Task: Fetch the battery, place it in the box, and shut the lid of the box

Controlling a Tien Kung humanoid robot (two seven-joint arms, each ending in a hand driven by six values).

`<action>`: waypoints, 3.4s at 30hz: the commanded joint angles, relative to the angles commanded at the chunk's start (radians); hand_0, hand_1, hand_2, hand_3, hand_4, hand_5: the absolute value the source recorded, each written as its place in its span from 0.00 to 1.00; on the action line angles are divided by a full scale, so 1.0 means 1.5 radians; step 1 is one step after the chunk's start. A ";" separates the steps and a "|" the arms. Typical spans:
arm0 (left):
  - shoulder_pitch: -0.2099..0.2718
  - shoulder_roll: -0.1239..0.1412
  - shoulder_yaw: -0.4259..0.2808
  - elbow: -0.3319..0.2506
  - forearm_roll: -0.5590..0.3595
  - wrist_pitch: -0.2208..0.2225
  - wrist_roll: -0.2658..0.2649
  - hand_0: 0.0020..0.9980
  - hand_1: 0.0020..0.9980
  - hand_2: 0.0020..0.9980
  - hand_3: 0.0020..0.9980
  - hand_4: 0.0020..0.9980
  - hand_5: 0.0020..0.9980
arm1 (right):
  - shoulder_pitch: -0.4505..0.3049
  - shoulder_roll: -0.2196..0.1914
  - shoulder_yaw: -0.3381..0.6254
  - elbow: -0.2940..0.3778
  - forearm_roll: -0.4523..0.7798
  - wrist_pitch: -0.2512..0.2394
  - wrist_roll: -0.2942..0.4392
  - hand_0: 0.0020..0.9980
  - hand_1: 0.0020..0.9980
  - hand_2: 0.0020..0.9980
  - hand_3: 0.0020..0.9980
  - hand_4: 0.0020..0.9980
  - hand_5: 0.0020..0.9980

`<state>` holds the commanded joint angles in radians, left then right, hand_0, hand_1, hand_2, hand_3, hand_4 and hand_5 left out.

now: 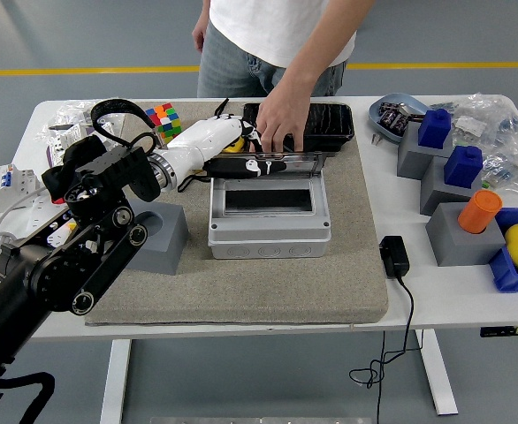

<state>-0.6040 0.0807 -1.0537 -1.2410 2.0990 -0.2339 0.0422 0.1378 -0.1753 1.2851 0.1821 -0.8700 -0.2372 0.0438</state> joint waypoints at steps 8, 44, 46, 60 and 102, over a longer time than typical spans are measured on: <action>0.010 0.013 0.042 -0.012 -0.031 -0.004 0.004 1.00 0.92 0.79 0.47 1.00 1.00 | 0.000 0.000 -0.002 0.001 0.002 -0.002 0.000 0.83 0.81 0.78 0.81 1.00 1.00; 0.109 -0.008 -0.261 -0.052 -0.424 -0.036 -0.099 0.85 0.86 0.81 0.82 1.00 1.00 | 0.001 0.006 0.017 0.000 -0.007 0.001 -0.001 0.83 0.81 0.78 0.81 1.00 1.00; 0.121 -0.005 -0.302 -0.055 -0.480 -0.033 -0.103 0.85 0.86 0.81 0.82 1.00 1.00 | 0.001 0.007 0.018 0.000 -0.008 0.001 -0.001 0.83 0.81 0.78 0.81 1.00 1.00; 0.212 0.014 -0.534 -0.087 -0.421 0.149 -0.105 1.00 1.00 1.00 1.00 1.00 1.00 | -0.006 0.008 0.021 0.000 -0.015 0.001 -0.003 0.83 0.81 0.78 0.81 1.00 1.00; 0.305 -0.011 -0.579 -0.069 -0.194 0.121 -0.090 1.00 1.00 1.00 0.98 1.00 1.00 | -0.014 0.015 0.034 0.001 -0.021 0.004 -0.004 0.83 0.81 0.78 0.81 1.00 1.00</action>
<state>-0.1468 0.0644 -1.9228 -1.3446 1.8082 -0.0520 -0.0929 0.1164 -0.1529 1.3362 0.1842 -0.9022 -0.2315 0.0373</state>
